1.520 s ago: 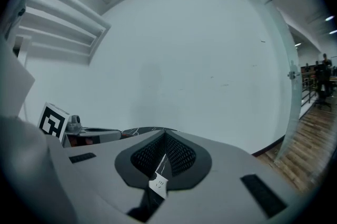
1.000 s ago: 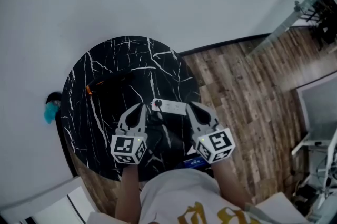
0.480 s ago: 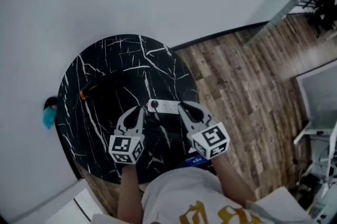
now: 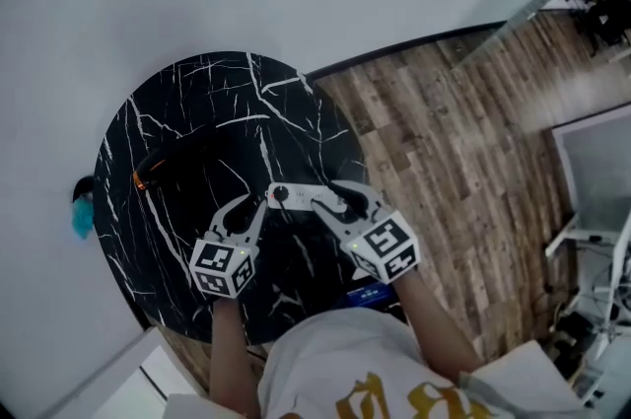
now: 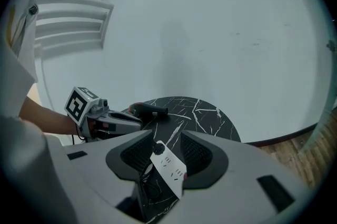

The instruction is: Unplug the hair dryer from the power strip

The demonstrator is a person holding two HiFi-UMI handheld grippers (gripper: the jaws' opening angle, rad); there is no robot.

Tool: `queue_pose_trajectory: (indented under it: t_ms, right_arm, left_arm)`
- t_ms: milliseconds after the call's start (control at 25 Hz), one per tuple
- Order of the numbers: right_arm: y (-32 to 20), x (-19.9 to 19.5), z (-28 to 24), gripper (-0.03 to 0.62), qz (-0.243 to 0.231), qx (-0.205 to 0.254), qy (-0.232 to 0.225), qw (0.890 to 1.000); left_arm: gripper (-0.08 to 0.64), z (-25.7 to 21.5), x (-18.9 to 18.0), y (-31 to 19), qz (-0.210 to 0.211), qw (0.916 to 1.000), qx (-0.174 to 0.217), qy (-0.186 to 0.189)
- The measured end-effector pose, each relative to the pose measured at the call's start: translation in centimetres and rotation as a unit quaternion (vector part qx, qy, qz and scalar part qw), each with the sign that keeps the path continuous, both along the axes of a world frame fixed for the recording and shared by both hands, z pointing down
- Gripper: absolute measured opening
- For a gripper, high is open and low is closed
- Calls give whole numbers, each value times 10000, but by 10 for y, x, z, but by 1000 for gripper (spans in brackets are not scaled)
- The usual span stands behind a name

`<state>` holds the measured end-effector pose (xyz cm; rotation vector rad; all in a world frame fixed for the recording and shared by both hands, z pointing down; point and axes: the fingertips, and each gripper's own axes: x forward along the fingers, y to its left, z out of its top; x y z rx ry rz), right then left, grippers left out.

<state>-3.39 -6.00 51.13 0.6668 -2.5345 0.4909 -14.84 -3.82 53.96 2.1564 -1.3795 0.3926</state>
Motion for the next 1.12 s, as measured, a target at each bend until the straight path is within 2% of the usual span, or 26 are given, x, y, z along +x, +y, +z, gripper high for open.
queue_pose_trajectory:
  t_ms: [120, 200, 320, 480, 680, 800, 880, 1120]
  right_arm:
    - [1, -7, 8, 162, -203, -134, 186, 9995]
    - [3, -11, 18, 175, -463, -120, 373, 9982]
    - [9, -15, 35, 197, -810, -221, 606, 9946]
    - [13, -19, 56, 220, -1135, -230, 1008, 9881]
    - [19, -24, 76, 229, -1619, -85, 1497, 9753]
    - [25, -26, 89, 229, -2092, 244, 1888, 9592]
    - [27, -28, 95, 229, -2338, 431, 2112, 9481]
    - [28, -28, 109, 239, -2696, 541, 2454, 9296]
  left_arm:
    - [87, 12, 2, 1, 502, 9979, -171, -367]
    - [94, 19, 5, 2, 924, 9932, -258, -661]
    - [94, 32, 9, 4, 1604, 9794, -338, -1178]
    - [94, 39, 15, 0, 2109, 9653, -316, -1508]
    - [94, 53, 22, 2, 2762, 9397, -414, -1973]
    - [94, 56, 24, 0, 3046, 9263, -402, -2183]
    - [94, 60, 25, -1, 3336, 9113, -422, -2377]
    - [94, 63, 30, -8, 4001, 8714, -398, -2810]
